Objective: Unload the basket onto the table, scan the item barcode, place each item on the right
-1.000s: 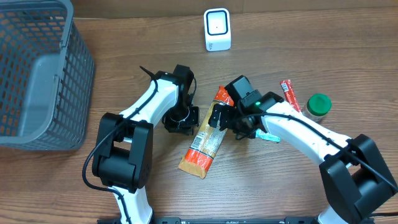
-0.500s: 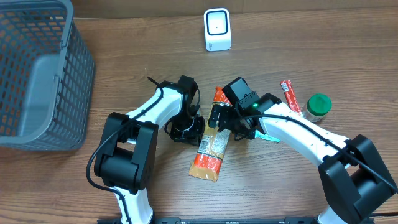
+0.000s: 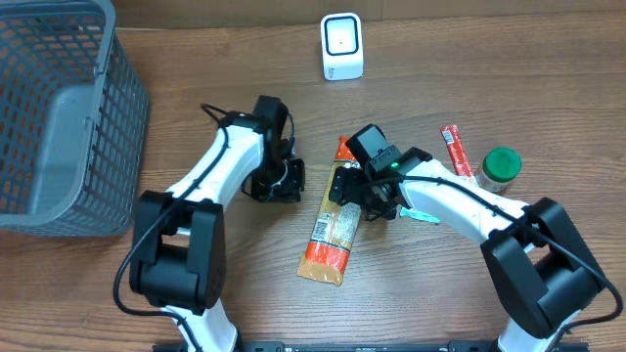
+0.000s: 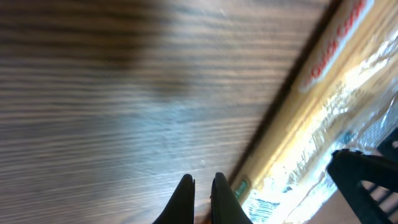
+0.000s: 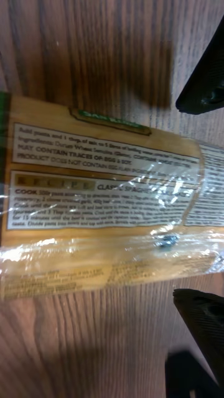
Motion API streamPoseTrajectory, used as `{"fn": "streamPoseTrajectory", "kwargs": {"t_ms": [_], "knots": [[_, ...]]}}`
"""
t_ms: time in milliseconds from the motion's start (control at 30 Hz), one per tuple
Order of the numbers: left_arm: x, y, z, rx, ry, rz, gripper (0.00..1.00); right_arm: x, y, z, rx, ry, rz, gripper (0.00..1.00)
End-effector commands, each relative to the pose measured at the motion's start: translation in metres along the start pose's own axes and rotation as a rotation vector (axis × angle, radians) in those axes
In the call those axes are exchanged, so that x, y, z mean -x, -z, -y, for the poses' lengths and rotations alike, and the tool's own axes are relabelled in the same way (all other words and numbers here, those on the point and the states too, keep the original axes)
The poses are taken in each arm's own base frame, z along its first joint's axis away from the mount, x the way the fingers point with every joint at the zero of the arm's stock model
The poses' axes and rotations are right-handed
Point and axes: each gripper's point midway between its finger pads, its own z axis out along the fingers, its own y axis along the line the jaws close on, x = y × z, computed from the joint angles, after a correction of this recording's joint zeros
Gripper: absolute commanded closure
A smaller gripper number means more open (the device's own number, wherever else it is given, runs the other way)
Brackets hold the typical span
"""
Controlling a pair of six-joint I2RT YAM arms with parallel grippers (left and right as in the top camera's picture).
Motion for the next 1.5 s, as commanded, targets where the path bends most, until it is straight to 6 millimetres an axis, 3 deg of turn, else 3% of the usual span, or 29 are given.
{"fn": "streamPoseTrajectory", "kwargs": {"t_ms": [0, 233, 433, 733, 900, 1067, 1167, 1300, 1400, 1467], "knots": [[0.01, 0.01, -0.006, 0.026, 0.015, 0.048, 0.96, -0.006, -0.01, 0.004, -0.016, 0.001, -0.02, 0.09], [0.011, 0.01, -0.011, 0.051, 0.016, 0.054, 0.96, -0.008, -0.031, 0.013, -0.042, -0.017, -0.045, 0.09], [0.014, 0.011, -0.01, 0.048, 0.013, 0.067, 0.96, -0.009, -0.033, 0.015, -0.05, -0.019, -0.05, 0.29], [0.024, 0.011, -0.007, 0.036, 0.004, 0.108, 0.95, -0.001, -0.035, 0.02, -0.11, -0.034, 0.03, 0.33], [0.025, 0.011, -0.007, 0.035, 0.014, 0.113, 0.94, 0.001, -0.036, 0.016, -0.139, 0.018, 0.089, 0.41], [0.03, 0.013, -0.014, 0.076, 0.014, 0.139, 0.93, 0.002, -0.03, 0.006, -0.121, 0.233, 0.055, 0.47], [0.035, 0.014, -0.021, 0.12, 0.019, 0.16, 0.92, 0.003, -0.019, -0.001, -0.122, 0.397, 0.018, 0.47], [0.037, 0.015, -0.026, 0.15, 0.031, 0.174, 0.91, 0.004, -0.003, 0.006, -0.209, 0.619, -0.029, 0.42], [0.038, 0.015, -0.026, 0.149, 0.043, 0.181, 0.89, 0.009, 0.003, 0.015, -0.273, 0.654, -0.021, 0.3], [0.039, 0.015, -0.026, 0.147, 0.045, 0.186, 0.85, 0.007, 0.002, 0.012, -0.256, 0.646, -0.028, 0.29]]}}
